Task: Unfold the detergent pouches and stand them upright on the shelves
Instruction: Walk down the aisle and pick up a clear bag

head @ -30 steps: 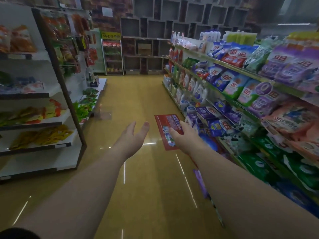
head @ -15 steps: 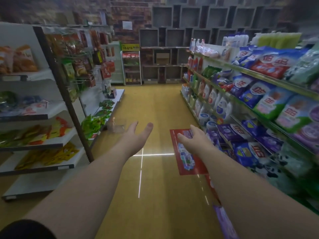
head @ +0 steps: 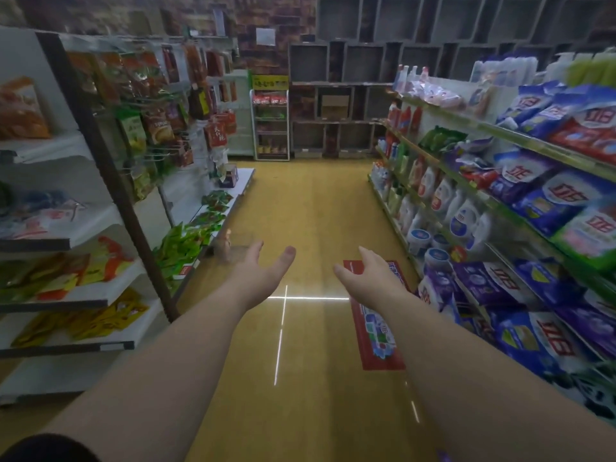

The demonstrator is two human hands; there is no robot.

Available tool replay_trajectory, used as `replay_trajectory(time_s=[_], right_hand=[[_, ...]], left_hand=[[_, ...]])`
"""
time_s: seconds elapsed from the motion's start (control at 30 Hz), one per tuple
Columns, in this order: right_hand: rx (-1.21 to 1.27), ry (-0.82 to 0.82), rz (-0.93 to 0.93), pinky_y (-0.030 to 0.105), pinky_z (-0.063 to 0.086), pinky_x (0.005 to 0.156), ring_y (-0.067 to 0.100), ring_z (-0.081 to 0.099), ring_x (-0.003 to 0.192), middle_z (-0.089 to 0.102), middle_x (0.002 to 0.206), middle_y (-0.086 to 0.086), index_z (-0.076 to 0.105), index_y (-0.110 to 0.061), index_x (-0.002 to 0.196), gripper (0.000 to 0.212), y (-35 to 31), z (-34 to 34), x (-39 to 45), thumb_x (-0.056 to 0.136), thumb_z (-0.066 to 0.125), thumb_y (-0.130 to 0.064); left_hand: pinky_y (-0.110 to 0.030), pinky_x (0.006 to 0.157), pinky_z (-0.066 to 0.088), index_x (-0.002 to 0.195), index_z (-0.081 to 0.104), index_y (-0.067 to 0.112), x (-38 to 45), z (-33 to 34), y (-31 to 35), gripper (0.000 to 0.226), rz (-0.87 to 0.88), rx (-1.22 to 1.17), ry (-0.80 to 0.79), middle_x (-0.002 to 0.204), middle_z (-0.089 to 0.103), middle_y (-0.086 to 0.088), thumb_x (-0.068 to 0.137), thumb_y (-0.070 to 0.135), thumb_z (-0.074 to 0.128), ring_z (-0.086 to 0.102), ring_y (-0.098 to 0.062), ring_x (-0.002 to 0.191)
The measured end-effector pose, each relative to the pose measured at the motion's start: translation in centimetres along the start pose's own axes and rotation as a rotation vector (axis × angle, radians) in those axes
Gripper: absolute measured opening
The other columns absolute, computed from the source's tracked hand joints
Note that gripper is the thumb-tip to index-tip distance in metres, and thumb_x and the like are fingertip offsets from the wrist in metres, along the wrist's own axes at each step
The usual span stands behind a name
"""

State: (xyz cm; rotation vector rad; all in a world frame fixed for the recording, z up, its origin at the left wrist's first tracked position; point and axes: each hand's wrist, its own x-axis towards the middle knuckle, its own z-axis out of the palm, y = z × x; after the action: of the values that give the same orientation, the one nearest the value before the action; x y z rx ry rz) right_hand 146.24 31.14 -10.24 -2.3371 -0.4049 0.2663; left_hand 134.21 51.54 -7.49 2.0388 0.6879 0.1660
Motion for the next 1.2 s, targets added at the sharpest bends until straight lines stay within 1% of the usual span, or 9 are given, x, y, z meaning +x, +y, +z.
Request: replay_trajectory(time_s=[0.13, 0.27, 0.37, 0.47, 0.6, 0.8, 0.9, 1.0, 1.2], right_hand=[[-0.034, 0.035, 0.017, 0.047, 0.027, 0.127, 0.020, 0.017, 0.162, 0.011, 0.177, -0.002, 0.014, -0.022, 0.170, 0.093, -1.8, 0.3, 7.0, 0.099, 0.056, -0.064], [-0.072, 0.076, 0.053, 0.045, 0.028, 0.126, 0.020, 0.018, 0.162, 0.009, 0.177, -0.003, 0.013, -0.025, 0.170, 0.093, -4.9, 0.0, 15.0, 0.098, 0.056, -0.065], [-0.070, 0.103, 0.073, 0.047, 0.030, 0.126, 0.021, 0.019, 0.161, 0.009, 0.177, -0.005, 0.013, -0.028, 0.170, 0.092, -7.2, -0.1, 20.3, 0.098, 0.056, -0.065], [-0.058, 0.132, 0.088, 0.048, 0.029, 0.126, 0.020, 0.019, 0.161, 0.011, 0.177, -0.005, 0.013, -0.029, 0.170, 0.092, -7.9, 0.4, 24.4, 0.097, 0.056, -0.067], [-0.047, 0.140, 0.137, 0.050, 0.034, 0.120, 0.021, 0.024, 0.159, 0.012, 0.176, -0.007, 0.013, -0.031, 0.169, 0.094, -7.8, 0.7, 28.9, 0.095, 0.056, -0.070], [-0.023, 0.157, 0.163, 0.049, 0.036, 0.118, 0.022, 0.026, 0.158, 0.013, 0.176, -0.006, 0.014, -0.031, 0.169, 0.094, -7.6, 0.5, 37.4, 0.095, 0.056, -0.070], [-0.016, 0.141, 0.145, 0.050, 0.029, 0.124, 0.021, 0.020, 0.161, 0.012, 0.177, -0.005, 0.014, -0.028, 0.169, 0.094, -7.1, 1.1, 42.5, 0.096, 0.055, -0.069], [-0.001, 0.122, 0.093, 0.046, 0.023, 0.127, 0.017, 0.014, 0.162, 0.011, 0.177, -0.003, 0.014, -0.024, 0.170, 0.095, -6.7, 1.2, 48.2, 0.096, 0.054, -0.069], [0.046, 0.103, 0.067, 0.045, 0.024, 0.128, 0.018, 0.015, 0.162, 0.011, 0.177, -0.004, 0.014, -0.024, 0.170, 0.096, -6.0, -2.1, 62.8, 0.096, 0.055, -0.069]], left_hand=[[-0.051, 0.120, 0.030, 0.166, 0.018, 0.034, 8.7, -0.8, 0.6, 0.104, 0.039, -0.031, -0.016, 0.172, 0.022, 0.000, 0.083, 0.088, 0.049, 0.028, -0.030, 0.155], [-0.052, 0.122, 0.025, 0.166, 0.019, 0.034, 17.3, -2.6, 1.9, 0.103, 0.072, 0.020, -0.029, 0.173, 0.020, -0.002, 0.083, 0.089, 0.046, 0.020, -0.029, 0.158], [-0.053, 0.122, 0.024, 0.166, 0.018, 0.034, 23.3, -4.0, 3.5, 0.101, 0.079, 0.029, -0.041, 0.172, 0.024, -0.001, 0.085, 0.089, 0.041, 0.019, -0.030, 0.157], [-0.051, 0.122, 0.022, 0.165, 0.018, 0.036, 28.9, -4.1, 4.7, 0.101, 0.091, 0.034, -0.070, 0.170, 0.027, 0.000, 0.083, 0.092, 0.038, 0.025, -0.030, 0.156], [-0.050, 0.122, 0.029, 0.164, 0.019, 0.038, 34.4, -2.5, 5.7, 0.113, 0.124, -0.048, -0.166, 0.172, 0.024, 0.004, 0.072, 0.098, 0.044, 0.030, -0.027, 0.155], [-0.047, 0.119, 0.032, 0.163, 0.021, 0.042, 41.7, 0.3, 7.8, 0.107, 0.159, -0.064, -0.222, 0.171, 0.026, 0.006, 0.074, 0.096, 0.046, 0.032, -0.025, 0.154], [-0.048, 0.120, 0.032, 0.163, 0.020, 0.042, 46.1, 1.9, 8.6, 0.111, 0.142, -0.070, -0.219, 0.171, 0.026, 0.006, 0.071, 0.099, 0.045, 0.032, -0.025, 0.154], [-0.049, 0.121, 0.031, 0.164, 0.020, 0.039, 50.6, 3.5, 10.2, 0.117, 0.135, -0.078, -0.205, 0.171, 0.025, 0.005, 0.067, 0.101, 0.044, 0.031, -0.025, 0.154], [-0.049, 0.120, 0.032, 0.164, 0.018, 0.042, 62.4, 5.4, 15.1, 0.115, 0.117, -0.067, -0.129, 0.171, 0.023, 0.008, 0.069, 0.101, 0.044, 0.030, -0.025, 0.154]])
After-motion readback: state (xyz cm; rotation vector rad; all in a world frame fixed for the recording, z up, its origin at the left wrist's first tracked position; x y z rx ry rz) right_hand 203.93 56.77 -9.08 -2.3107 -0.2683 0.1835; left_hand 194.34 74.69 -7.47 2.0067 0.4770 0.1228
